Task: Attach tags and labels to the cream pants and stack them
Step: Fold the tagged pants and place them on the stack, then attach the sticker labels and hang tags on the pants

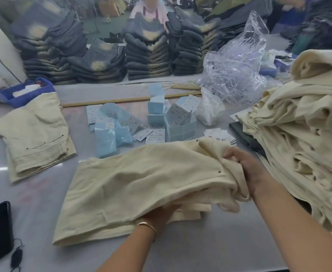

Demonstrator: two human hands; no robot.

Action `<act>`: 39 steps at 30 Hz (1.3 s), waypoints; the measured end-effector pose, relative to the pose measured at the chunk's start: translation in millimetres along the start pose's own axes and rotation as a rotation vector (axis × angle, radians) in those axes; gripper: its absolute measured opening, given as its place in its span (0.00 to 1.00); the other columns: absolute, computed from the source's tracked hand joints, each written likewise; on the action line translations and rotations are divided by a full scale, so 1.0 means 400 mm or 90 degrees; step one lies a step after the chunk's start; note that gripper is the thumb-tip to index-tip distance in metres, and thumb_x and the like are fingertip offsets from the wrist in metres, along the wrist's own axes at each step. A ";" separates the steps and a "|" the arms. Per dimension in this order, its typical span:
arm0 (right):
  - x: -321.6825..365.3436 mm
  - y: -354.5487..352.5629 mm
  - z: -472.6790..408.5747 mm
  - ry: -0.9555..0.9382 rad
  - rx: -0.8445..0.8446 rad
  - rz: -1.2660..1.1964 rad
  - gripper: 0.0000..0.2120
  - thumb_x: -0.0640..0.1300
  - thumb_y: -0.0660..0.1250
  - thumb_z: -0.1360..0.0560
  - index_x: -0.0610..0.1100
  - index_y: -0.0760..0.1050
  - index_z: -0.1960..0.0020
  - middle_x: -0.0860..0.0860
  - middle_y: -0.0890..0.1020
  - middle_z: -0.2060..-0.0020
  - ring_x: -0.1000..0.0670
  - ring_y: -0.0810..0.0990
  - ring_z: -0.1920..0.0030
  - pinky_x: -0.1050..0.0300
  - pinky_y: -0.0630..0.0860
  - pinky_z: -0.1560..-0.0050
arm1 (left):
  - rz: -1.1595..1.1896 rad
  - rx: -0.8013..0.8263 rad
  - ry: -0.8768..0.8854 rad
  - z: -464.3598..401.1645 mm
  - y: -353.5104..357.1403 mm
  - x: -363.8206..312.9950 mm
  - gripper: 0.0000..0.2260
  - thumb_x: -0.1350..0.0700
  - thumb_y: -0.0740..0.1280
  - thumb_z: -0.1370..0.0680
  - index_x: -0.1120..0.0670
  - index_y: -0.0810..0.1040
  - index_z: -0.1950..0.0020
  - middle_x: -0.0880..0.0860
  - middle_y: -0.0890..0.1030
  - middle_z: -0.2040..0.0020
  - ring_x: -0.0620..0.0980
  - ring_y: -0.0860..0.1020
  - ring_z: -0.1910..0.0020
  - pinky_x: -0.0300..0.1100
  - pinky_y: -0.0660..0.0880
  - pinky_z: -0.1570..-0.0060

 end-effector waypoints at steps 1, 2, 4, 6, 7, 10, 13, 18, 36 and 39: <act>-0.015 -0.023 -0.006 -0.003 -0.025 0.030 0.14 0.43 0.68 0.33 0.40 0.83 0.50 0.40 0.85 0.58 0.42 0.84 0.62 0.52 0.80 0.64 | 0.010 0.053 -0.027 -0.008 0.015 0.002 0.29 0.39 0.61 0.21 0.45 0.57 0.23 0.44 0.54 0.23 0.42 0.51 0.25 0.30 0.34 0.31; -0.030 -0.061 -0.019 -0.024 -0.080 0.091 0.18 0.44 0.72 0.34 0.41 0.81 0.45 0.41 0.85 0.55 0.43 0.84 0.59 0.52 0.80 0.63 | -0.003 0.090 -0.064 -0.008 0.028 0.015 0.28 0.40 0.58 0.20 0.47 0.56 0.22 0.47 0.53 0.22 0.46 0.51 0.23 0.37 0.39 0.27; -0.058 -0.135 -0.048 -0.082 -0.219 0.261 0.27 0.38 0.77 0.35 0.42 0.74 0.38 0.43 0.83 0.47 0.44 0.82 0.50 0.51 0.79 0.55 | -0.126 0.081 -0.120 0.018 0.027 0.046 0.28 0.37 0.55 0.20 0.45 0.57 0.22 0.48 0.56 0.21 0.51 0.55 0.22 0.46 0.49 0.24; -0.079 -0.187 -0.072 -0.133 -0.306 0.471 0.25 0.32 0.76 0.35 0.40 0.72 0.42 0.45 0.81 0.46 0.45 0.79 0.48 0.55 0.76 0.53 | -0.258 0.103 -0.130 0.071 0.012 0.063 0.23 0.39 0.53 0.19 0.47 0.69 0.28 0.52 0.71 0.28 0.54 0.69 0.30 0.46 0.64 0.32; -0.086 -0.220 -0.078 -0.140 -0.377 0.553 0.19 0.31 0.73 0.34 0.40 0.73 0.46 0.45 0.81 0.48 0.46 0.78 0.52 0.57 0.74 0.57 | -0.305 0.112 -0.096 0.102 0.008 0.059 0.21 0.41 0.54 0.19 0.51 0.75 0.35 0.55 0.77 0.35 0.55 0.75 0.36 0.45 0.68 0.39; -0.100 -0.305 -0.089 -0.103 -0.504 0.527 0.11 0.37 0.70 0.28 0.33 0.78 0.48 0.40 0.81 0.55 0.44 0.76 0.58 0.53 0.71 0.58 | -0.218 -0.071 0.138 0.174 -0.020 0.019 0.10 0.50 0.61 0.27 0.52 0.79 0.54 0.52 0.82 0.57 0.52 0.81 0.56 0.40 0.74 0.60; -0.083 -0.326 -0.086 -0.107 -0.522 0.670 0.15 0.47 0.68 0.24 0.35 0.78 0.45 0.38 0.82 0.51 0.41 0.78 0.54 0.55 0.68 0.59 | -0.106 -0.274 0.306 0.199 -0.060 -0.011 0.12 0.55 0.66 0.32 0.52 0.82 0.50 0.50 0.81 0.54 0.49 0.78 0.53 0.40 0.75 0.54; -0.012 -0.307 -0.037 -0.141 -0.589 0.967 0.17 0.58 0.64 0.24 0.44 0.79 0.51 0.45 0.82 0.54 0.42 0.78 0.55 0.56 0.67 0.62 | -0.214 -0.254 0.236 0.145 -0.105 -0.031 0.18 0.57 0.70 0.37 0.49 0.83 0.47 0.49 0.81 0.51 0.53 0.77 0.50 0.45 0.73 0.52; -0.223 0.004 -0.063 -0.206 0.139 0.924 0.15 0.45 0.60 0.27 0.50 0.82 0.46 0.57 0.82 0.44 0.53 0.78 0.43 0.56 0.73 0.42 | 0.466 0.026 -0.171 0.019 -0.039 -0.172 0.13 0.57 0.70 0.24 0.55 0.74 0.41 0.53 0.80 0.60 0.47 0.78 0.63 0.39 0.75 0.59; -0.182 -0.056 -0.040 -0.267 0.061 0.686 0.17 0.47 0.62 0.35 0.44 0.84 0.52 0.57 0.84 0.55 0.61 0.80 0.51 0.65 0.74 0.47 | 0.344 0.041 -0.088 -0.016 -0.024 -0.208 0.02 0.59 0.72 0.26 0.55 0.81 0.54 0.52 0.81 0.61 0.46 0.77 0.63 0.37 0.73 0.59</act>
Point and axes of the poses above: each hand's wrist, its own z-axis away from the middle knuckle, its own y-axis out of the palm, x = y × z, the point moved 4 cm from there along -z, towards the middle knuckle
